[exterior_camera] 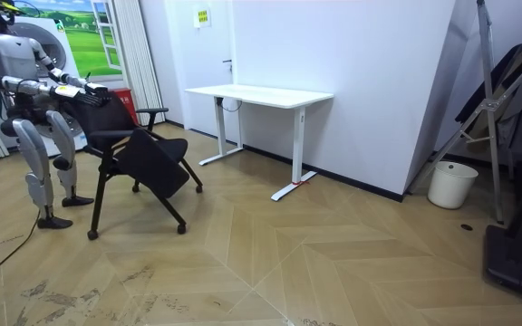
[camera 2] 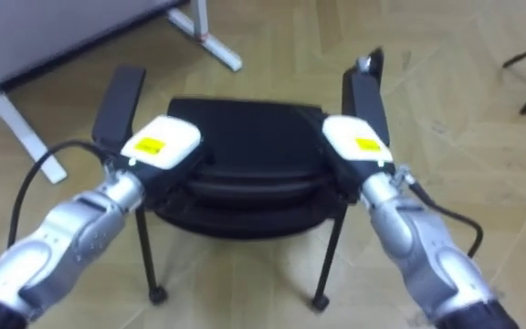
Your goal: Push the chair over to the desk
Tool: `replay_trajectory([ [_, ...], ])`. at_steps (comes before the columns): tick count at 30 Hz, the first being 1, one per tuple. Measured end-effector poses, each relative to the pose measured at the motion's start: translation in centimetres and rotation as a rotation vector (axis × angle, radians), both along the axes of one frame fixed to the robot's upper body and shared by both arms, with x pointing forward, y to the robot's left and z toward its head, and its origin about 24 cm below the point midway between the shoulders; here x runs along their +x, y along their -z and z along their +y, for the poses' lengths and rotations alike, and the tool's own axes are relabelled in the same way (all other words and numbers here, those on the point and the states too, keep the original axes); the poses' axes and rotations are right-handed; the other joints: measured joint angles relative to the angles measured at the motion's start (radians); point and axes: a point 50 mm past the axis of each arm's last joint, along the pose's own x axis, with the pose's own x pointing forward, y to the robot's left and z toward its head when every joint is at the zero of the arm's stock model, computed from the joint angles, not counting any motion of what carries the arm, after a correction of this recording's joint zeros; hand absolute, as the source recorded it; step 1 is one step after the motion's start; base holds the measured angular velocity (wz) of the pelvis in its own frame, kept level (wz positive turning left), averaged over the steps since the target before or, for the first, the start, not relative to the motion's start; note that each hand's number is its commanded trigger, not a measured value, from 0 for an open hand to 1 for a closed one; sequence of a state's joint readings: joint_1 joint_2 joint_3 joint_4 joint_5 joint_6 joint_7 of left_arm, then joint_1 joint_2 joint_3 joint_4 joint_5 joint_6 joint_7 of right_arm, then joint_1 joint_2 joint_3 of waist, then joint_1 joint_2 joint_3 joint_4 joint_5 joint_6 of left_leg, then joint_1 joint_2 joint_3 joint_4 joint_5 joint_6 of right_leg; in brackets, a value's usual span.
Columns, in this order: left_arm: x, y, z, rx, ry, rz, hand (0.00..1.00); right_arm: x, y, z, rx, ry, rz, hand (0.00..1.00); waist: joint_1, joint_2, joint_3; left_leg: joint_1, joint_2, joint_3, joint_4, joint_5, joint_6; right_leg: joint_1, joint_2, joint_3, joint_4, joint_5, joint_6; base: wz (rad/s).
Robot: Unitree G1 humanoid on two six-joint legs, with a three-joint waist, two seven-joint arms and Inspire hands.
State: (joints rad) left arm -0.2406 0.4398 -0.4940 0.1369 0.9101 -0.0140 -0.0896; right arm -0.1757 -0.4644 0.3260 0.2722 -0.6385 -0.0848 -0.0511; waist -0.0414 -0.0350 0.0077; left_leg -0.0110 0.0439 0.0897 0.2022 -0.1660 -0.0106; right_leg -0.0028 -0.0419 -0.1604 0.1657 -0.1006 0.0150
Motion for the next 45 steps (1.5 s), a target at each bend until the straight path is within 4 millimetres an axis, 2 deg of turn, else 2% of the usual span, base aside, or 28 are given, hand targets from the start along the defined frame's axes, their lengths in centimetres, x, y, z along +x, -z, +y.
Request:
replay_trajectory([
  [4, 0.1, -0.1, 0.1, -0.003, -0.005, -0.001, 1.00, -0.1, 0.0, 0.0, -0.003, 0.003, -0.009, 0.95, -0.004, 0.001, 0.0004, -0.001, 0.001, 0.003, -0.004, 0.000, 0.000, -0.003, 0.002, -0.006, 0.000, -0.001, 0.000, 0.04],
  [6, 0.1, -0.1, 0.2, -0.004, -0.013, -0.002, 1.00, -0.1, 0.0, 0.0, -0.030, -0.006, -0.017, 0.91, -0.008, 0.001, 0.0004, -0.005, -0.001, 0.004, -0.004, 0.000, 0.000, -0.007, 0.001, -0.005, 0.001, -0.001, 0.000, -0.05],
  [7, 0.1, -0.1, 0.2, -0.004, -0.016, -0.002, 1.00, -0.1, 0.0, 0.0, -0.037, -0.008, -0.018, 1.00, -0.008, 0.001, 0.0004, -0.005, -0.001, 0.005, -0.003, 0.000, 0.000, -0.007, 0.000, -0.004, 0.001, -0.001, 0.000, 0.00],
  [17, 0.1, -0.4, 0.0, -0.006, -0.001, 0.005, 1.00, -0.6, -0.1, 0.0, -0.179, -0.052, -0.062, 1.00, -0.004, 0.012, 0.0029, -0.014, -0.003, 0.003, -0.003, 0.000, 0.001, -0.013, -0.001, -0.006, 0.000, -0.002, 0.001, 0.02],
  [21, 0.2, -0.4, 0.1, -0.007, -0.002, 0.005, 1.00, -0.6, -0.2, 0.2, -0.182, -0.059, -0.066, 1.00, 0.000, 0.011, 0.0030, -0.014, -0.005, 0.004, -0.004, 0.000, 0.001, -0.017, -0.002, -0.006, 0.005, -0.010, 0.001, -0.01],
  [28, 0.3, -0.8, 0.5, -0.006, 0.013, -0.003, 1.00, -0.6, -0.6, 0.5, -0.207, -0.084, -0.066, 1.00, 0.009, -0.003, 0.0113, -0.011, -0.004, 0.007, -0.009, 0.000, 0.000, -0.018, -0.001, -0.002, 0.005, -0.017, -0.004, -0.01],
  [35, 0.7, -1.7, 0.5, 0.013, 0.039, -0.022, 1.00, -0.7, -1.6, 0.4, -0.248, -0.111, -0.061, 1.00, 0.036, -0.018, 0.0186, -0.021, -0.004, 0.014, -0.014, 0.000, 0.000, -0.036, -0.001, 0.007, 0.007, -0.017, -0.004, -0.04],
  [45, 0.8, -2.2, 0.9, 0.026, 0.040, -0.034, 1.00, -0.8, -1.9, 0.8, -0.250, -0.126, -0.076, 1.00, 0.042, -0.022, 0.0197, -0.031, -0.004, 0.015, -0.004, 0.000, 0.000, -0.041, -0.002, 0.006, 0.006, -0.017, -0.004, 0.00],
])
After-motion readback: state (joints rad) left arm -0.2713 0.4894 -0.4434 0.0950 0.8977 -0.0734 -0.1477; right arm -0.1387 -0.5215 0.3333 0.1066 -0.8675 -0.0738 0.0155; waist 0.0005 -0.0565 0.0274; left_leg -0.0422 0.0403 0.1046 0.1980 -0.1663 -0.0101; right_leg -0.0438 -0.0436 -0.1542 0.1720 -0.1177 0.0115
